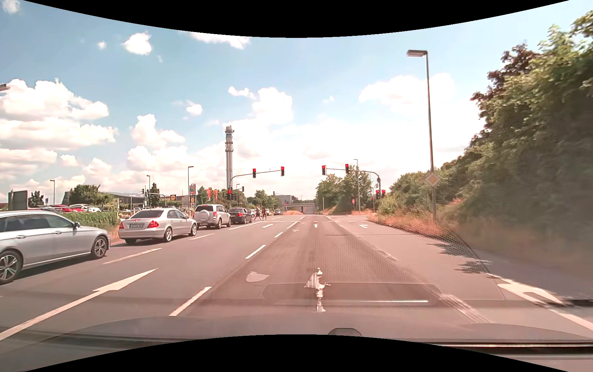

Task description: Follow the waypoints while adhering to traffic rules and regulations

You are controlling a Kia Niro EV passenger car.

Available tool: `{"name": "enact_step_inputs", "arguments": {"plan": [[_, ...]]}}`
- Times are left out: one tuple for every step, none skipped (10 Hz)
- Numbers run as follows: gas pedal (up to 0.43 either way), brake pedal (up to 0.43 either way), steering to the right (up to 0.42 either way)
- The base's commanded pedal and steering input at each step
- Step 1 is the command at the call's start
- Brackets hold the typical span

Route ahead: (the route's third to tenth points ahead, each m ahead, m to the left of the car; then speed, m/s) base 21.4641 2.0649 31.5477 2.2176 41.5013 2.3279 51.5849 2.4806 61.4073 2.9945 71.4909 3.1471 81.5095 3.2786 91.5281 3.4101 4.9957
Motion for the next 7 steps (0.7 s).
{"name": "enact_step_inputs", "arguments": {"plan": [[0.000, 0.000, -0.002], [0.000, 0.000, 0.000], [0.000, 0.024, 0.000], [0.000, 0.055, 0.000], [0.000, 0.073, 0.000], [0.000, 0.091, 0.000], [0.000, 0.110, 0.000]]}}
